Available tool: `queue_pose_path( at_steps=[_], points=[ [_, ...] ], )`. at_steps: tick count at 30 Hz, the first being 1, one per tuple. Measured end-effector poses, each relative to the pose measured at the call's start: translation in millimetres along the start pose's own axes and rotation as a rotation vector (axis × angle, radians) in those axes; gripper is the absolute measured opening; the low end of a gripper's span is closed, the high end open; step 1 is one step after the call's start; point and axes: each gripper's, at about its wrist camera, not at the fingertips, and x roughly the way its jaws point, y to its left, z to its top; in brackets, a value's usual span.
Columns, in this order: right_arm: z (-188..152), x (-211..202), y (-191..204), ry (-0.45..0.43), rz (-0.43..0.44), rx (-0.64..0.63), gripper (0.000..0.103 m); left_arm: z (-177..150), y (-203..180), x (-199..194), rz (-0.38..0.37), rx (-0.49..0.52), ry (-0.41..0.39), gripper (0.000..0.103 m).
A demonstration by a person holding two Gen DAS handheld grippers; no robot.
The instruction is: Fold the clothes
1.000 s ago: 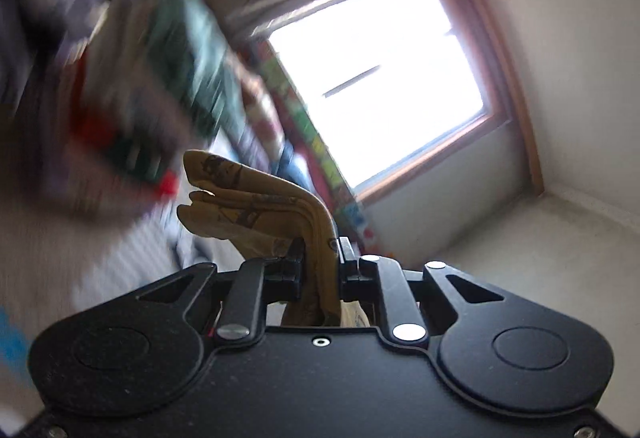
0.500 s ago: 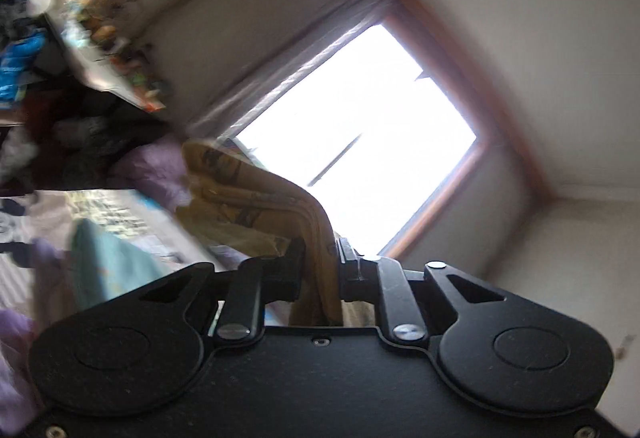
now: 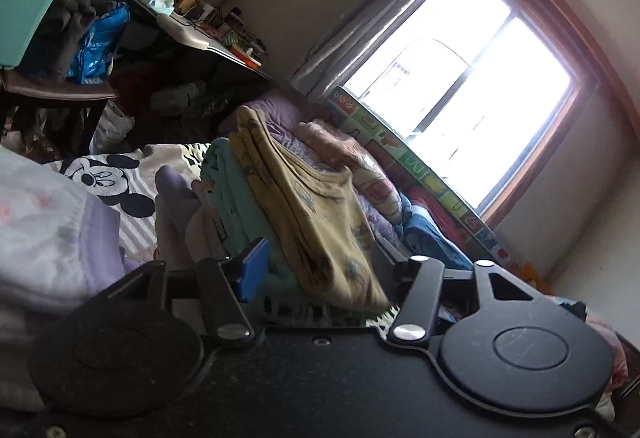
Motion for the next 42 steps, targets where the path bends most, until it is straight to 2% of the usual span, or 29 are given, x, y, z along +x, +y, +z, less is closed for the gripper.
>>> queue_pose_path(
  at_steps=[4,6,10,15,18,21,24,26,36,42],
  points=[
    [-5,-21,16,-0.004,-0.057,-0.057,0.067,-18,-19,-21,0.083,0.090,0.017,0.080],
    [-6,-31,26,0.012,-0.095,-0.080,0.075,-24,-30,-31,0.138,0.136,0.034,0.090],
    [-6,-53,49,0.066,-0.183,-0.124,0.090,-27,-61,-54,0.200,0.220,0.039,0.103],
    [-2,-78,84,0.116,-0.251,-0.191,0.102,-24,-100,-73,0.311,0.306,0.033,0.103],
    [-1,-93,105,0.155,-0.266,-0.232,0.102,-24,-121,-84,0.371,0.363,0.025,0.103],
    [-1,-104,121,0.159,-0.311,-0.260,0.103,-25,-135,-92,0.382,0.383,0.058,0.103],
    [-4,-114,135,0.169,-0.361,-0.283,0.103,-27,-147,-94,0.460,0.439,0.084,0.103],
    [-8,-117,142,0.181,-0.385,-0.294,0.103,-33,-153,-96,0.488,0.476,0.068,0.103],
    [-28,-128,173,0.192,-0.492,-0.389,0.103,-45,-172,-110,0.540,0.505,0.057,0.103],
    [-28,-135,184,0.176,-0.498,-0.381,0.103,-42,-177,-119,0.547,0.500,0.049,0.103]
  ],
)
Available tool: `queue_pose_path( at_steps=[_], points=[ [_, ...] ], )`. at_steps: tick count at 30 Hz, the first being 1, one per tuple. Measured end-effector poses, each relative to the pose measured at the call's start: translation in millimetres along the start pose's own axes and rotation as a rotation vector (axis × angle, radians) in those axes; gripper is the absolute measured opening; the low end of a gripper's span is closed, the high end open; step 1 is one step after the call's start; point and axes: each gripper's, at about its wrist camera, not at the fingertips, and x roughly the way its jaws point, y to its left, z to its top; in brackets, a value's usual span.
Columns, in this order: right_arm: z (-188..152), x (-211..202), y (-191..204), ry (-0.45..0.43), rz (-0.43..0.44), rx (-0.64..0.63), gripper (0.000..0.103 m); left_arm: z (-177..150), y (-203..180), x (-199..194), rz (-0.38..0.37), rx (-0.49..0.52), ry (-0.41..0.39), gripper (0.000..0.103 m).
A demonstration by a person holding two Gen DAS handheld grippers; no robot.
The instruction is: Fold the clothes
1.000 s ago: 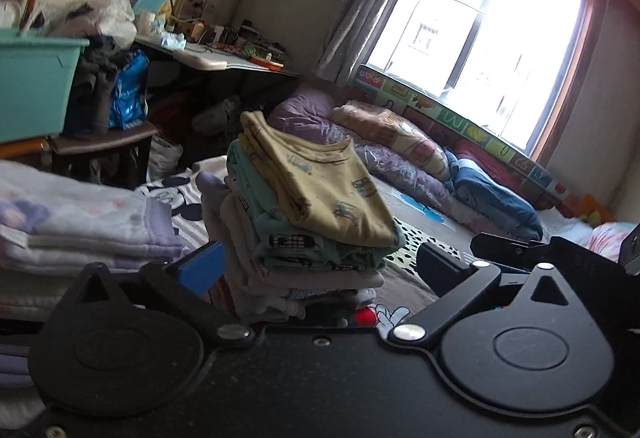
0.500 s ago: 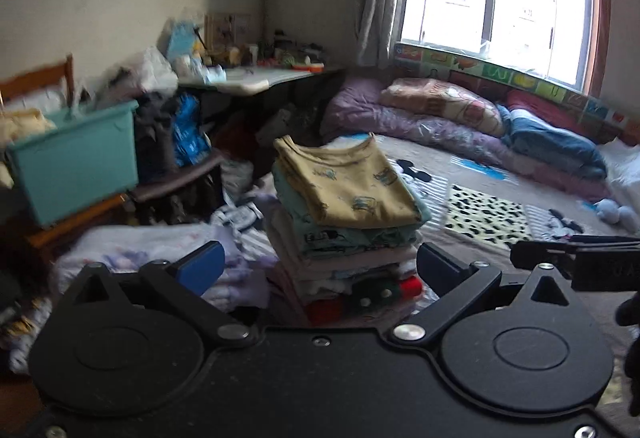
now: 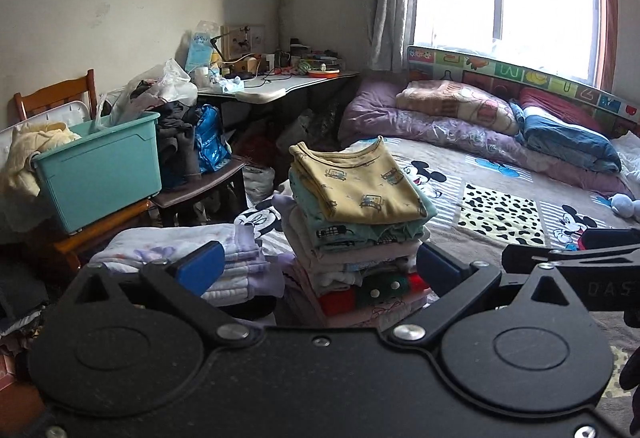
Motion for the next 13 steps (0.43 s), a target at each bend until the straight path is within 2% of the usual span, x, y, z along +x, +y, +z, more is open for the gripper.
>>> queue_pose_path(
  at_steps=[13],
  points=[
    [-1,-15,4,-0.002,0.019,0.035,0.103,-4,2,-13,0.001,0.000,-0.008,0.103]
  ],
)
